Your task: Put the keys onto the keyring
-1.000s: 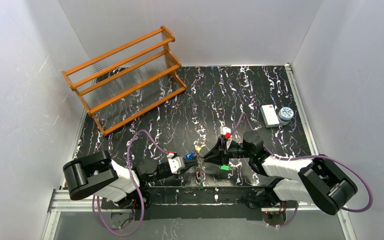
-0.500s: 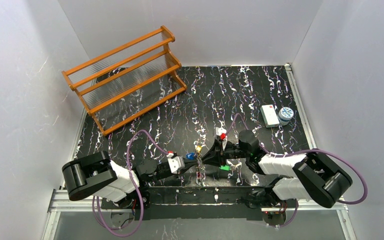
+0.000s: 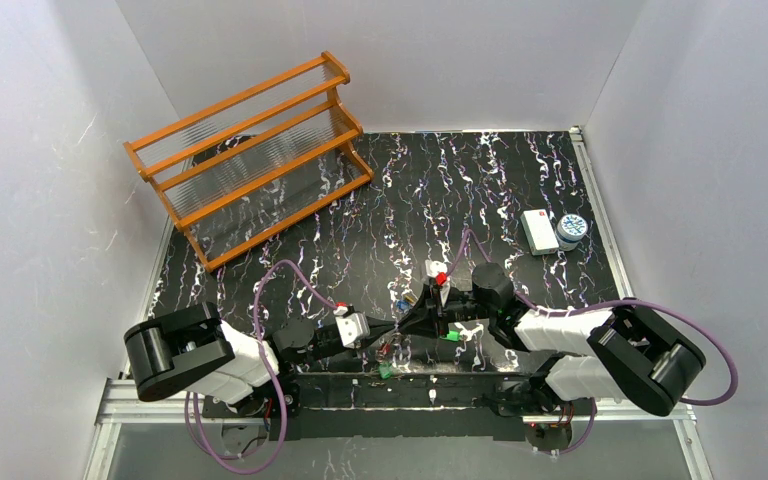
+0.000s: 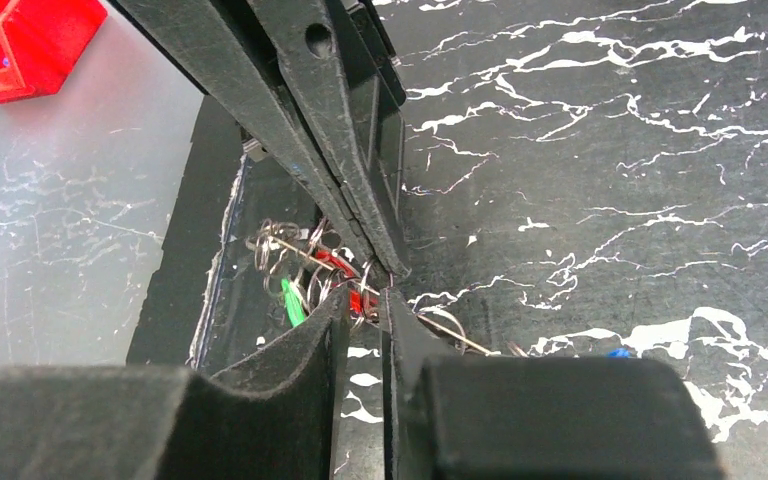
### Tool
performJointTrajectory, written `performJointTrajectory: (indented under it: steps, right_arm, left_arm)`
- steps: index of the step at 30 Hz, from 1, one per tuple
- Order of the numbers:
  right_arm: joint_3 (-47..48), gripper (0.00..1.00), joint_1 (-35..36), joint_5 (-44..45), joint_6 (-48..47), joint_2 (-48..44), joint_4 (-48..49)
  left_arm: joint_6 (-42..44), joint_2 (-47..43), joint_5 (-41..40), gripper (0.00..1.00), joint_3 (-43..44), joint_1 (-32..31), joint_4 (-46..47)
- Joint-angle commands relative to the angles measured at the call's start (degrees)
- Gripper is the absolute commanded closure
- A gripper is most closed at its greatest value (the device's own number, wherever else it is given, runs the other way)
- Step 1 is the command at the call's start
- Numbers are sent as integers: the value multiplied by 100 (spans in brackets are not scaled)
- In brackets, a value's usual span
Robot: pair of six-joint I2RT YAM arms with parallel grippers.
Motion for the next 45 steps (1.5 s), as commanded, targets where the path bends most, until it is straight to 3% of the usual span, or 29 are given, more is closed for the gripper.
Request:
performJointTrajectory:
  steps: [1, 8, 11, 17, 19, 24, 27, 32, 36, 40, 45]
  right_arm:
    - [126, 76, 54, 144, -7, 34, 254]
    - [123, 88, 54, 435, 28, 114, 346]
    - [195, 99, 54, 393, 21, 149, 337]
    - [320, 99, 54, 400, -223, -130, -163]
    - [391, 99, 49, 464, -318, -325, -433]
    - [621, 99, 46, 870, -720, -679, -1209]
    - [835, 99, 26, 1181, -893, -769, -1666]
    - [1251, 99, -116, 1861, -748, -754, -2249]
    - [1505, 99, -483, 2206, -222, -595, -2339]
    - [1868, 99, -992, 2333, 372, -308, -2567]
    - [2397, 99, -1625, 2324, 1088, 101, -3077]
  left_arm:
    - [18, -205, -119, 100, -615, 17, 301]
    - [-6, -334, -127, 100, -664, 18, 297]
    - [-5, -357, -157, 100, -684, 19, 292]
    - [-32, -489, -285, 100, -732, 13, 274]
    - [-29, -638, -423, 91, -760, 14, 210]
    - [-16, -1591, -1141, 33, -846, 19, -110]
    - [-21, -2670, -1506, 15, -797, 23, -763]
    - [-134, -4389, -1996, 2, -230, 27, -3402]
    - [-222, -5012, -2133, 2, 213, 27, -4964]
    - [-432, -4836, -1763, 2, 302, 27, -5195]
    - [-572, -3670, -1011, 2, 348, 20, -4483]
